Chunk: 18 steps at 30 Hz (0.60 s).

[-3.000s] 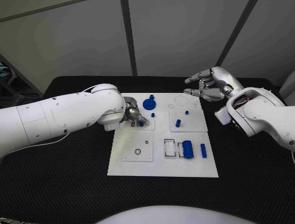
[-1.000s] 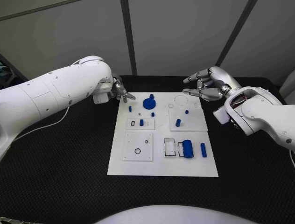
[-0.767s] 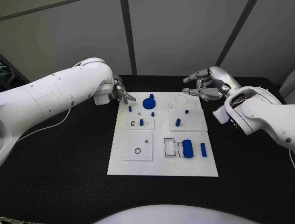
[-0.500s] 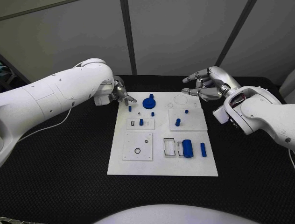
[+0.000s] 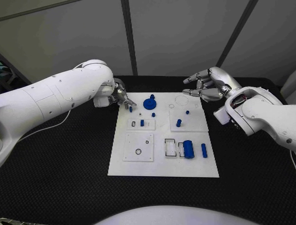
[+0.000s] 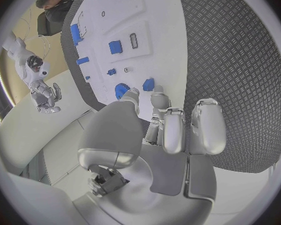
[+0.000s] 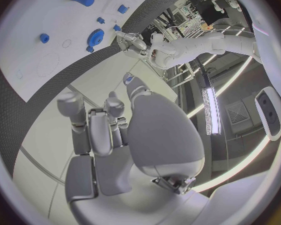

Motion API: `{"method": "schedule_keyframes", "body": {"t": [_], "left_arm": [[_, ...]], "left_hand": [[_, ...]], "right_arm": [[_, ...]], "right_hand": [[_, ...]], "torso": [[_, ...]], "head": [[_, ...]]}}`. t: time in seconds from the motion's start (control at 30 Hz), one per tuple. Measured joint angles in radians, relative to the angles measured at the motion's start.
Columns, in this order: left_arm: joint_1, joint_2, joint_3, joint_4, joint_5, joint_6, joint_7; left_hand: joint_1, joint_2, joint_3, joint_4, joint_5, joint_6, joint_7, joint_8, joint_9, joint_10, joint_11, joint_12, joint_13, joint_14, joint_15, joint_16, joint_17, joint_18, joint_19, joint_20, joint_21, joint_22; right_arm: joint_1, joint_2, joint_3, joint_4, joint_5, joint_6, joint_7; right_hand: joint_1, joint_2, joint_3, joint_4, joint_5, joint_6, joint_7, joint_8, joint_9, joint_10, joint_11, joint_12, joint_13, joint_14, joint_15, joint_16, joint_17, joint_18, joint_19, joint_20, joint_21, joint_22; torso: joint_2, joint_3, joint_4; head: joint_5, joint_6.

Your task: Assemble the parts on the task board

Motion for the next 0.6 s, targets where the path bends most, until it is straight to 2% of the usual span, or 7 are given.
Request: {"method": "schedule_keyframes", "body": {"t": [0.2,0.33,0.47,0.6], "left_arm": [[0.000,0.000,0.000,0.003,0.000,0.008,-0.001],[0.000,-0.001,0.000,0.004,0.000,0.010,-0.002],[-0.001,-0.002,0.000,0.005,-0.001,0.012,-0.003],[-0.001,-0.002,0.000,0.008,-0.001,0.014,-0.003]], "left_hand": [[0.012,0.012,-0.002,-0.002,0.000,0.013,-0.006,0.000,-0.006,0.000,0.000,0.000,0.000,0.000,0.000,0.000,0.000,0.000,0.000,0.000,0.000,0.002],[0.034,0.033,0.000,-0.006,0.000,0.022,-0.008,0.000,-0.010,0.004,-0.004,0.000,0.000,0.000,0.000,0.000,0.000,0.000,0.000,0.000,0.000,0.001],[0.062,0.045,0.013,-0.018,0.000,0.029,-0.014,0.000,-0.012,0.004,-0.004,0.000,0.000,0.000,0.000,0.000,0.000,0.000,0.000,0.000,0.000,0.001],[0.072,0.045,0.014,-0.025,0.000,0.032,-0.017,0.000,-0.013,0.008,-0.008,0.000,0.000,0.000,0.000,0.000,0.000,0.000,0.000,0.000,0.000,0.001]], "right_arm": [[0.000,0.001,0.000,-0.001,0.000,0.001,0.000],[0.000,0.002,0.000,-0.002,0.000,0.001,0.000],[0.000,0.002,0.000,-0.002,0.000,0.001,0.000],[0.000,0.003,0.000,-0.003,0.000,0.001,-0.001]], "right_hand": [[0.000,0.000,0.000,0.000,0.000,0.000,0.000,0.000,0.000,0.000,0.000,0.000,-0.002,0.004,-0.004,0.000,0.000,0.000,0.000,0.000,-0.005,0.000],[0.000,0.000,0.000,0.000,0.000,0.000,0.000,0.000,0.000,0.000,0.000,0.000,-0.002,0.004,-0.004,-0.003,0.000,0.000,0.000,0.000,-0.005,0.000],[0.000,0.000,0.000,0.000,0.000,0.000,0.000,0.000,0.000,0.000,0.000,0.000,-0.002,0.004,-0.004,-0.005,-0.001,0.000,0.000,0.000,-0.005,-0.001],[0.000,0.000,0.000,0.000,0.000,0.000,0.000,0.000,0.000,0.000,0.000,0.000,-0.002,0.004,-0.004,-0.005,-0.001,0.000,0.000,0.000,-0.005,-0.001]], "torso": [[0.000,-0.0001,-0.0001],[0.000,-0.0001,-0.0001],[0.000,-0.0001,-0.0001],[0.000,-0.0001,0.0000]], "head": [[0.000,0.000],[0.000,0.001],[-0.001,0.000],[-0.001,0.000]]}}
